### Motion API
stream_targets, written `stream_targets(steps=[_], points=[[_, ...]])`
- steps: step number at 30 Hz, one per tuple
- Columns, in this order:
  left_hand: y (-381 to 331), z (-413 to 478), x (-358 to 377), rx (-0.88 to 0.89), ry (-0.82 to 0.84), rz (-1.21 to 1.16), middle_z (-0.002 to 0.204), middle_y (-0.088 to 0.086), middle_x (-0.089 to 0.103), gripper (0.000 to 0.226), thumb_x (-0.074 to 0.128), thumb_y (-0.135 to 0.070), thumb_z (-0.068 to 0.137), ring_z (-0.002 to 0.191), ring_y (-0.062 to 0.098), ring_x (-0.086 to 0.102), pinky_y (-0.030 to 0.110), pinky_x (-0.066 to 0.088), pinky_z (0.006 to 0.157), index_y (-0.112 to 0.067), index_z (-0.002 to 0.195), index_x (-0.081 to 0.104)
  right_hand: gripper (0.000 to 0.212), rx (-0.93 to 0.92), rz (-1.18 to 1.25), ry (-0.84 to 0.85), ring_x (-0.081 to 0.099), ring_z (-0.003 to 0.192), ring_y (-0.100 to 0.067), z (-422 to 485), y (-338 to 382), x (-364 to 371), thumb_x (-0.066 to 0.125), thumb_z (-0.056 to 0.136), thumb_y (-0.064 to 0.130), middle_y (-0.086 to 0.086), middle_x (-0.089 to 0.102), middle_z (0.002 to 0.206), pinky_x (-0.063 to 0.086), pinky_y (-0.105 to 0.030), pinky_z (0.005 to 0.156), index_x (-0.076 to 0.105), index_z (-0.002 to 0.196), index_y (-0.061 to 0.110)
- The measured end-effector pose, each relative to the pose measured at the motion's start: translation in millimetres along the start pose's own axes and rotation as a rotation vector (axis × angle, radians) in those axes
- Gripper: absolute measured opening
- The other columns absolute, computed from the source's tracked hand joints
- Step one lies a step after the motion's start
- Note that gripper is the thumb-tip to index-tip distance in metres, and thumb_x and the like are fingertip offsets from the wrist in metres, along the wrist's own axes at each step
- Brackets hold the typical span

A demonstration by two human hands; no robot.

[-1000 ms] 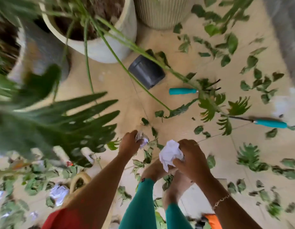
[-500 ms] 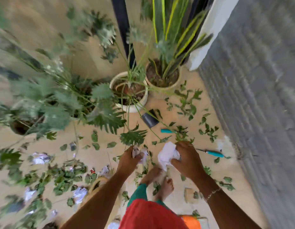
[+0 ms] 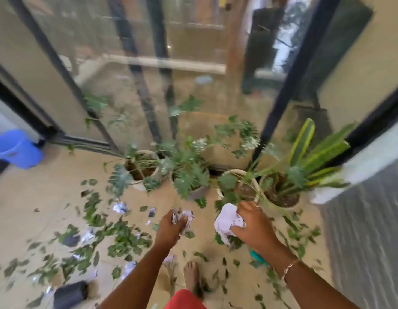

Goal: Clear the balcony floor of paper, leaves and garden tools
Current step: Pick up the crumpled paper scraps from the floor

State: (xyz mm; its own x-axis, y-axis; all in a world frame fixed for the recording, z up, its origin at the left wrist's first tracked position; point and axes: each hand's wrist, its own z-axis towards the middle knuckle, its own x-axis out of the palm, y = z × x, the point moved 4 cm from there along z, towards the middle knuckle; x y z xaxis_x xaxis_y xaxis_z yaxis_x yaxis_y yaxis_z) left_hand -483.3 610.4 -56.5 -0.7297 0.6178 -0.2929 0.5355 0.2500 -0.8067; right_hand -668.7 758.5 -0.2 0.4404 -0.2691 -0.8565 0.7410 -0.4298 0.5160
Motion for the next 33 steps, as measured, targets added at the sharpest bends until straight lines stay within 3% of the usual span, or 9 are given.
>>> stream_targets(steps=[5,9,12,15,19,23,25,28,33], points=[[-1,16,-74,0.0,-0.208,-0.12,0.086,0.01,0.064,0.047,0.064,-0.051,0.074,0.076,0.025,0.059,0.029,0.042,0.062,-0.013,0.101,0.062,0.051,-0.233,-0.039,0.122,0.055,0.086,-0.026,72,69,25,0.042,0.059,0.045,-0.004,0.06,0.086,0.037,-0.027,0.068,0.065,0.084,0.007],[7,38,-133,-0.062,-0.347,-0.206,0.089,0.005,0.063,0.021,0.063,-0.03,0.089,0.09,0.028,0.06,0.032,0.043,0.07,-0.014,0.102,0.061,0.043,-0.355,-0.084,0.235,0.052,0.091,-0.024,131,126,65,0.049,0.063,0.043,-0.001,0.057,0.089,0.034,-0.027,0.069,0.064,0.087,0.01],[11,58,-180,-0.075,-0.466,-0.254,0.084,0.01,0.062,0.025,0.064,-0.034,0.087,0.08,0.027,0.058,0.038,0.043,0.072,-0.01,0.094,0.059,0.043,-0.461,-0.048,0.303,0.052,0.089,-0.023,176,172,94,0.045,0.061,0.045,0.001,0.055,0.086,0.04,-0.03,0.069,0.062,0.08,0.012],[9,74,-223,-0.1,-0.538,-0.29,0.061,-0.001,0.052,0.022,0.063,-0.02,0.089,0.061,0.016,0.049,0.028,0.036,0.061,-0.017,0.071,0.051,0.043,-0.568,-0.05,0.305,0.051,0.088,-0.021,217,221,114,0.043,0.059,0.046,0.001,0.055,0.085,0.033,-0.025,0.066,0.06,0.077,0.012],[7,92,-282,-0.095,-0.608,-0.324,0.067,0.0,0.055,0.014,0.062,-0.02,0.09,0.067,0.016,0.052,0.025,0.038,0.059,-0.01,0.083,0.056,0.045,-0.662,-0.012,0.314,0.053,0.089,-0.024,263,280,144,0.047,0.061,0.045,-0.002,0.057,0.087,0.033,-0.023,0.069,0.063,0.081,0.008],[14,103,-326,-0.113,-0.693,-0.366,0.06,0.006,0.047,0.029,0.062,-0.023,0.09,0.059,0.019,0.044,0.029,0.032,0.057,-0.008,0.07,0.047,0.054,-0.698,0.01,0.388,0.052,0.09,-0.026,295,328,172,0.039,0.059,0.05,-0.001,0.051,0.085,0.034,-0.029,0.068,0.062,0.084,0.008],[16,111,-345,-0.132,-0.732,-0.386,0.075,0.019,0.058,0.026,0.062,-0.025,0.089,0.066,0.024,0.052,0.031,0.038,0.06,-0.001,0.083,0.055,0.058,-0.731,0.004,0.404,0.051,0.09,-0.024,312,349,185,0.037,0.058,0.052,-0.003,0.054,0.089,0.034,-0.029,0.069,0.063,0.087,0.009],[21,130,-378,-0.133,-0.803,-0.427,0.108,0.032,0.06,0.05,0.062,-0.03,0.089,0.095,0.041,0.061,0.041,0.048,0.072,0.006,0.121,0.052,0.045,-0.781,-0.011,0.454,0.05,0.092,-0.024,342,381,207,0.048,0.066,0.043,-0.003,0.055,0.092,0.031,-0.026,0.069,0.062,0.09,0.009],[9,169,-437,-0.144,-0.869,-0.494,0.105,0.035,0.06,0.063,0.066,-0.041,0.081,0.082,0.041,0.063,0.044,0.05,0.069,0.005,0.122,0.052,0.034,-0.862,-0.025,0.517,0.049,0.096,-0.024,410,432,241,0.057,0.067,0.033,-0.003,0.055,0.096,0.036,-0.029,0.074,0.061,0.09,0.009]])
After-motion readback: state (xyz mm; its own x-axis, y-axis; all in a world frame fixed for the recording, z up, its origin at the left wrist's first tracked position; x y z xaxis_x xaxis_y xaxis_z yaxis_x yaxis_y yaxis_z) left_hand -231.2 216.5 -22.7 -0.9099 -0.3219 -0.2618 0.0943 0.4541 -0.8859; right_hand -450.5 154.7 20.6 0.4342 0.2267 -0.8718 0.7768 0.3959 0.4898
